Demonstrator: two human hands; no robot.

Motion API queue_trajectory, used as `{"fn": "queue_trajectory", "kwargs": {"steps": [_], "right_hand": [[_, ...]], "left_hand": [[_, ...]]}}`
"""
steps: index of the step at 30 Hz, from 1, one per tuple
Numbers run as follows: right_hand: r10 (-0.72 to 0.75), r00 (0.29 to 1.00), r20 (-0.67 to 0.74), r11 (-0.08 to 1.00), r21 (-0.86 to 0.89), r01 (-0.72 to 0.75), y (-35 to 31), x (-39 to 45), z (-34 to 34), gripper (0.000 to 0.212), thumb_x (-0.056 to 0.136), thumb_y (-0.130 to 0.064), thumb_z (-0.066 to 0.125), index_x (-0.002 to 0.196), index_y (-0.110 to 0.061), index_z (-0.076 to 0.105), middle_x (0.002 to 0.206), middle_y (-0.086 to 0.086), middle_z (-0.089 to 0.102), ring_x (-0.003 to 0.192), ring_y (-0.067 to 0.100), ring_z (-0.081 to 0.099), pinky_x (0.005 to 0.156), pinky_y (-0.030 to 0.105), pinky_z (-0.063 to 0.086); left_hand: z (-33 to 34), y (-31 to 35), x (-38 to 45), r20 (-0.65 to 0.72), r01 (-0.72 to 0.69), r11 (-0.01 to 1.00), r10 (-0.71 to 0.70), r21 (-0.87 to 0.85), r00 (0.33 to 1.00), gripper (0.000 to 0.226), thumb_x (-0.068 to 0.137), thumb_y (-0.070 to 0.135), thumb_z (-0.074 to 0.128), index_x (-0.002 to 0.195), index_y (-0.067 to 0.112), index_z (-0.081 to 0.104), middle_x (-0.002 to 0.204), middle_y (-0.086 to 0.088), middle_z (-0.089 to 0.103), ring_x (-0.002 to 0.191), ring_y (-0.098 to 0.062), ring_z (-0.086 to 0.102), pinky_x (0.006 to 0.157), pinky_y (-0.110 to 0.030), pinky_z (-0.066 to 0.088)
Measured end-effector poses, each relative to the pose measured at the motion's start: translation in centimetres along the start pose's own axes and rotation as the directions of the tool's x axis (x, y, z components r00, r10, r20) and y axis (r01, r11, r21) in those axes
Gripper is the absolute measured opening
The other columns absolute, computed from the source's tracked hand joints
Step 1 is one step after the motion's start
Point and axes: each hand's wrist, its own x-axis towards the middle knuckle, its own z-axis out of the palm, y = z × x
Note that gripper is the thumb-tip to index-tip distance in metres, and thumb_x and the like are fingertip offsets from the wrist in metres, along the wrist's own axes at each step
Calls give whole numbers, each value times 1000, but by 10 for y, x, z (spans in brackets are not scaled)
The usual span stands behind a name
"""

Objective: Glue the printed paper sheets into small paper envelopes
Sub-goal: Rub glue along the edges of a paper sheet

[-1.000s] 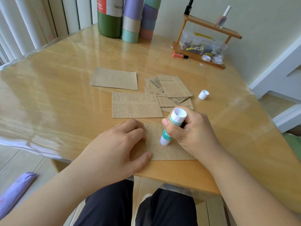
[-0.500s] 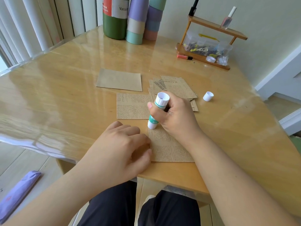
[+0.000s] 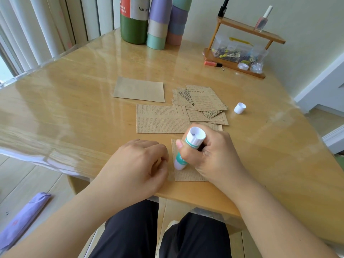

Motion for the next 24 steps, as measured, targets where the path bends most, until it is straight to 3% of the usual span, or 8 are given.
{"fn": "queue_trajectory", "kwargs": {"steps": [5,9,12,14,16,18,21,24], "right_hand": [[-4,999,53,997,79,0,-7,-14,-3,30,80,-30,57,61,-9,47,51,-7,57,46,6,40,48,15,34],[-15,998,57,995,99,9,-9,-18,-3,26,81,-28,58,62,-13,48,53,-16,53,47,6,42,50,14,35],[3,998,61,992,124,-11,-8,-19,-3,27,80,-26,59,61,-10,47,52,-21,51,47,4,42,51,11,34],[23,999,46,992,127,-28,-7,-19,-3,28,79,-27,58,60,-9,48,50,-18,50,47,3,40,51,10,32],[40,999,20,995,93,-42,-4,-17,-3,32,78,-33,58,60,-7,48,50,-4,51,47,7,37,49,13,31],[52,999,-6,998,46,-51,1,-12,-3,39,78,-37,56,61,-3,49,51,7,52,47,16,37,46,21,31],[51,998,-48,999,-2,-51,8,-4,-3,40,77,-38,56,61,-2,48,52,11,49,48,17,37,46,25,32],[42,997,-68,999,-16,-43,12,5,-3,33,78,-37,55,59,-12,43,54,8,46,46,8,33,46,14,27]], "left_hand": [[0,0,2,20,-43,999,43,3,999,12,76,22,43,65,25,46,57,17,27,56,-10,32,62,-4,29],[1,0,4,13,-76,997,76,-10,997,33,78,21,45,68,41,20,54,18,22,52,-5,29,62,-4,27],[1,0,4,7,-93,996,93,-10,996,41,79,22,45,67,48,17,53,18,21,51,5,30,63,-3,27],[1,0,4,14,-89,996,89,2,996,35,79,22,45,67,46,24,54,19,23,51,-2,30,60,-6,25],[2,-1,2,38,-78,997,77,24,996,18,80,24,44,69,38,47,57,18,29,55,-5,30,59,-11,27],[3,-2,2,39,-61,997,60,49,997,19,81,25,44,75,25,62,59,18,38,57,-6,35,61,-14,30],[3,-2,3,30,-69,997,68,41,997,22,81,26,44,76,23,65,60,18,42,58,-8,42,63,-15,34],[3,-3,3,21,-76,996,76,36,997,23,81,27,44,79,23,67,62,19,44,61,-8,44,62,-19,39]]}}
